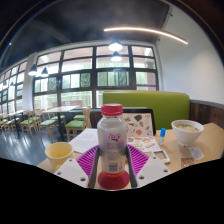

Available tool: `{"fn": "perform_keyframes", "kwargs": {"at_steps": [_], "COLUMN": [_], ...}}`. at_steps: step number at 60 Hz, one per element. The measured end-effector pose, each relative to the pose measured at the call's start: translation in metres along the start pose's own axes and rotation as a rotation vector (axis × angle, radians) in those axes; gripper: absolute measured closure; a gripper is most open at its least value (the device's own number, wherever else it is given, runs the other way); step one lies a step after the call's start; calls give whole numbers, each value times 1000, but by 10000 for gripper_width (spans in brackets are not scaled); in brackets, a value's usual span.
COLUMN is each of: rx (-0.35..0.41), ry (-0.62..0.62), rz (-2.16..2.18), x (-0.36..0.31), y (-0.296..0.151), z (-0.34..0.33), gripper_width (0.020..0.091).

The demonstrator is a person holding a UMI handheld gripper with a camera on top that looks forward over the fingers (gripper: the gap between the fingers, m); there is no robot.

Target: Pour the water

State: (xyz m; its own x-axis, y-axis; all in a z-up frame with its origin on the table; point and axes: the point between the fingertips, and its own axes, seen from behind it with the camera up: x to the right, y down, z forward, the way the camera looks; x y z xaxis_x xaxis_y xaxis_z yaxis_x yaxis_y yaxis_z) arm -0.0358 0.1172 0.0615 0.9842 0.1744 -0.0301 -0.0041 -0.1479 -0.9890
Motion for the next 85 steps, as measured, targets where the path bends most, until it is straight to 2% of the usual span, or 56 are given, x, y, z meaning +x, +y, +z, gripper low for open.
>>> {"fn": "perform_keyframes", "kwargs": {"at_steps": [11, 12, 20, 31, 36, 43, 45, 46, 49, 56, 85], "rx": [-54, -48, -35, -28, -15, 51, 76, 95, 134, 131, 131], "ry": [11, 7, 2, -4, 0, -8, -11, -8, -18, -38, -38], "rz": [-42, -43, -19, -17, -11, -2, -2, 1, 1, 2, 2], "x": [4, 20, 19, 24, 21, 21, 17, 4, 18, 14, 14], "y": [7, -2, -3, -2, -5, -16, -22, -11, -32, -31, -31], "z": [10, 2, 2, 2, -1, -8, -10, -9, -19, -20, -20], "gripper_width": [626, 627, 608, 549, 479, 309, 279, 272, 262, 280, 275]}}
